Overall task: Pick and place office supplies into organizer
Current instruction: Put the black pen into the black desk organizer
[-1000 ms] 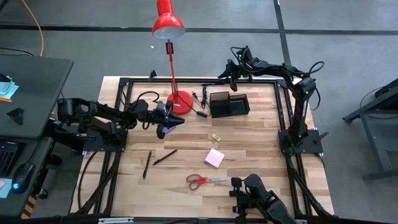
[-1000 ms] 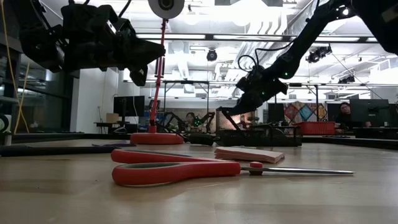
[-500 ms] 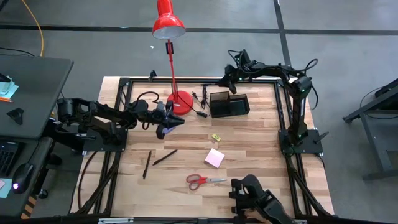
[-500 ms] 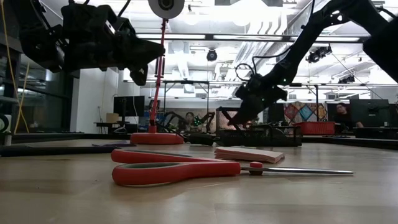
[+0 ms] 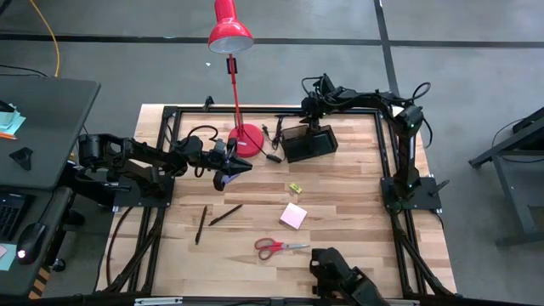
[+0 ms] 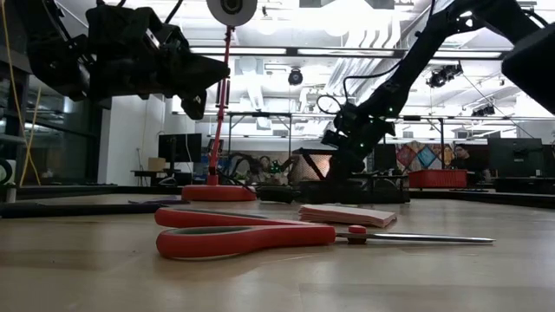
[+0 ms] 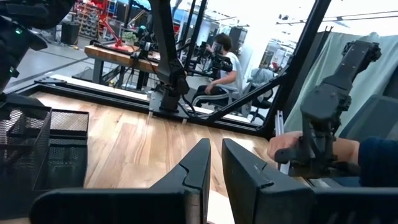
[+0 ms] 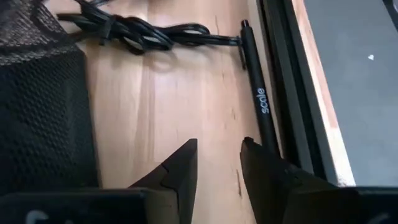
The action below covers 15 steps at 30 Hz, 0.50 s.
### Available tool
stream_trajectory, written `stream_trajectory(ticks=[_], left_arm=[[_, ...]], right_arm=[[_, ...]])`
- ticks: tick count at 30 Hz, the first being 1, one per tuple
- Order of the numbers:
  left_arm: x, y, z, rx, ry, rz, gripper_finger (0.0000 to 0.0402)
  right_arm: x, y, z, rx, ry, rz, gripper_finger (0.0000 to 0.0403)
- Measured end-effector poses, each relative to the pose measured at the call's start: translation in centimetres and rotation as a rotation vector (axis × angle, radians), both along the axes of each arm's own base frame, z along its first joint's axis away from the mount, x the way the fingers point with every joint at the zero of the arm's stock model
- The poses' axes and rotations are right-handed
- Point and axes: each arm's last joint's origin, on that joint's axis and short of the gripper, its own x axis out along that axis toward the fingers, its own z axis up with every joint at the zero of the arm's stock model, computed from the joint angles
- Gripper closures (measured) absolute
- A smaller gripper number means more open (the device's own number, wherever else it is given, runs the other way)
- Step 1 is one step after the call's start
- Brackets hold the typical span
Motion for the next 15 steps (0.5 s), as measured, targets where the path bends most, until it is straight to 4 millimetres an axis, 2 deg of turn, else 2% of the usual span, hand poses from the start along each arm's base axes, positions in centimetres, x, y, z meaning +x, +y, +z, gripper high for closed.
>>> stream_trajectory(ticks=[6,15], left_arm=[[0.0,0.0,-0.1,-0.007,0.014,0.000,0.0369],[0.0,0.0,-0.4,0.000,0.034,0.001,0.0369]], right_arm=[[0.6,0.4,-0.1,-0.090,0.069,-0.010,0.0291],[1.3,1.5,-0.3,-0.023,0.089,-0.011,0.0291]])
